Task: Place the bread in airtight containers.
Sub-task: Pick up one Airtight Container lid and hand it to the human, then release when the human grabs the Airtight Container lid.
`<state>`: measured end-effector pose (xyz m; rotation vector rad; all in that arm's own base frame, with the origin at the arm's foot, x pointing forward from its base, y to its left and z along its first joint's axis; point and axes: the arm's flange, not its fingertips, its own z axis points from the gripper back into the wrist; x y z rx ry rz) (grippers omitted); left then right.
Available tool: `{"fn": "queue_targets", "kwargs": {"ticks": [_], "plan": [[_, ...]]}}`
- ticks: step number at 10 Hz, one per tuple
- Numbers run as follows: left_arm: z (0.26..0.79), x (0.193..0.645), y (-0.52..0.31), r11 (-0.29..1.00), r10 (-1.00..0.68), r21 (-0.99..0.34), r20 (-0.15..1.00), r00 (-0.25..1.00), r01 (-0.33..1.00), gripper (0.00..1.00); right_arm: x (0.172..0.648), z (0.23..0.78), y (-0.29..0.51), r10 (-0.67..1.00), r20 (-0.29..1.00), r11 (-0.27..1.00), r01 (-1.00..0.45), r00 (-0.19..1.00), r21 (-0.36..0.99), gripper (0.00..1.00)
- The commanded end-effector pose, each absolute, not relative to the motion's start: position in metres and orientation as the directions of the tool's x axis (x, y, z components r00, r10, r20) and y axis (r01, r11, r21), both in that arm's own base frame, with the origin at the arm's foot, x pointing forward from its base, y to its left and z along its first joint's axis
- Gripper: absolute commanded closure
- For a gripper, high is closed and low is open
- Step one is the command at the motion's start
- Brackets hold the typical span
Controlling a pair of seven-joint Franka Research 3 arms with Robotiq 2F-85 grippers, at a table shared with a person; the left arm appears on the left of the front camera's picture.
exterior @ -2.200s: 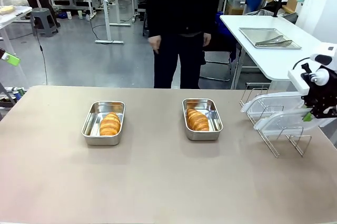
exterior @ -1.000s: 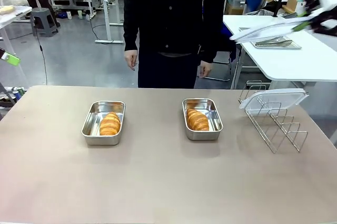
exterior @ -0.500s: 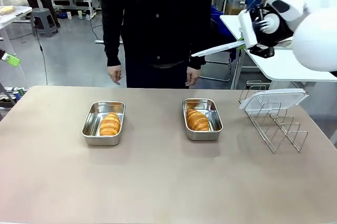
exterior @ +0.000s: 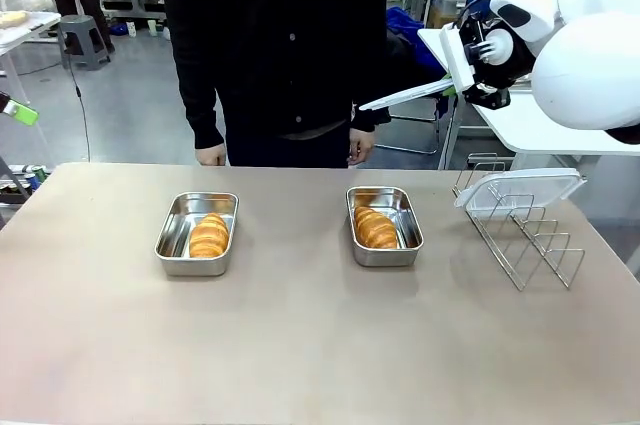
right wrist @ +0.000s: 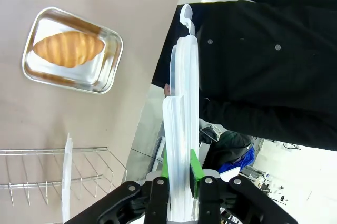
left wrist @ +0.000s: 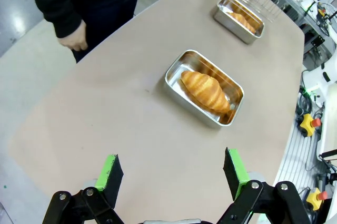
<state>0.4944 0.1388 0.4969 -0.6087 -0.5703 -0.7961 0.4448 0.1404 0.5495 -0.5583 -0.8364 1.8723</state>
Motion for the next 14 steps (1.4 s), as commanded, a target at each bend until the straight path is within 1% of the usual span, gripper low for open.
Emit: {"fn": "queue_targets", "kwargs": {"ticks": [1, 14], "plan": [[0.4986, 0.4922, 0.1371, 0.546, -0.488, -0.273, 0.665, 0.566, 0.792, 0.0, 0.4414, 0.5527, 0.1375, 0.909, -0.007, -0.276, -0.589, -0.417, -0.76, 1.0], [0.4986, 0.4922, 0.1371, 0.546, -0.488, -0.273, 0.665, 0.566, 0.792, 0.0, 0.4414, 0.5527, 0.1375, 0.909, -0.007, -0.276, -0.589, -0.417, -0.76, 1.0]]}}
